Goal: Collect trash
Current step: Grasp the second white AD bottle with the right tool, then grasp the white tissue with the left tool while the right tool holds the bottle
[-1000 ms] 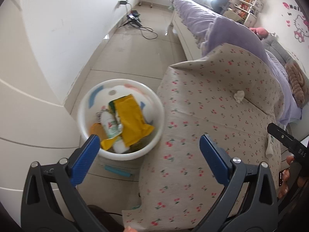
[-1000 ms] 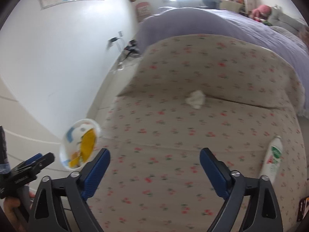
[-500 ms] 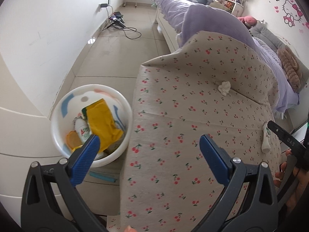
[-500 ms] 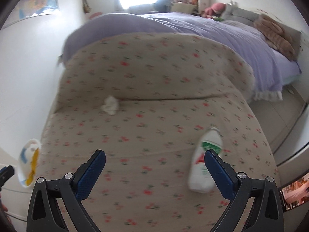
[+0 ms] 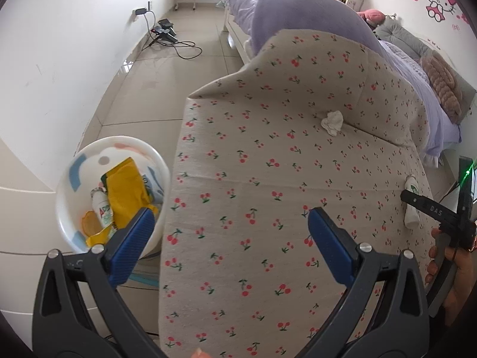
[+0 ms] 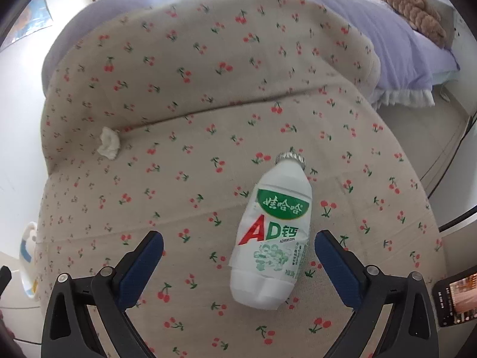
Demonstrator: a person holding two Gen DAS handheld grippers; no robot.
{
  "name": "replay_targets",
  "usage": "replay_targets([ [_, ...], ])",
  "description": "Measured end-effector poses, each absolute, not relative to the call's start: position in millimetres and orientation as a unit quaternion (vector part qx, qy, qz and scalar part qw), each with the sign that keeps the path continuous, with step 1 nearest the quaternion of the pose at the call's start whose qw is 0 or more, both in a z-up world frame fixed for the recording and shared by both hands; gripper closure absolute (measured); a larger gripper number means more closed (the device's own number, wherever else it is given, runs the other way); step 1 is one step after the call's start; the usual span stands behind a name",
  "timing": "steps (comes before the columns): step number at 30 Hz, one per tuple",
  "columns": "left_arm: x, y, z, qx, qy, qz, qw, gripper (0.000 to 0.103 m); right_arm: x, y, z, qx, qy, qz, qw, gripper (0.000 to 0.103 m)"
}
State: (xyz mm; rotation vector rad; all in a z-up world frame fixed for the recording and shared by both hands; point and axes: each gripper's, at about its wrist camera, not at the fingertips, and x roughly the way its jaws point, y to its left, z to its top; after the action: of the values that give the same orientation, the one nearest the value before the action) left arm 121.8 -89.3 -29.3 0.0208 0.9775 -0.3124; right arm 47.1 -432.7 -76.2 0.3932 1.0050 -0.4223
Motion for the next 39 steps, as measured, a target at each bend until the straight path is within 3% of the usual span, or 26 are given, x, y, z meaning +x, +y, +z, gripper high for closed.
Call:
replay_targets([
  [3, 122, -96, -31, 0.016, 0.468, -0.153, 0.870, 0.001, 49, -437, -82, 0.187, 0.482, -0.201, 0.832, 0.017],
  [8, 123, -106, -31, 0.021, 0.466, -0.158, 0.870, 0.001, 48, -443, -88, 0.190, 0.489, -0.203, 0.827, 0.052],
  [28, 157, -225, -36, 0.068, 0.416, -0.223, 0.879, 0.002, 39, -450, -42, 0.189, 0.433, -0.158, 0.867, 0.052],
  [39, 196, -273, -75, 0.034, 0.419, -0.237, 0.876, 0.033, 50, -465, -48, 0.184, 0.437, -0.151, 0.867, 0.052],
])
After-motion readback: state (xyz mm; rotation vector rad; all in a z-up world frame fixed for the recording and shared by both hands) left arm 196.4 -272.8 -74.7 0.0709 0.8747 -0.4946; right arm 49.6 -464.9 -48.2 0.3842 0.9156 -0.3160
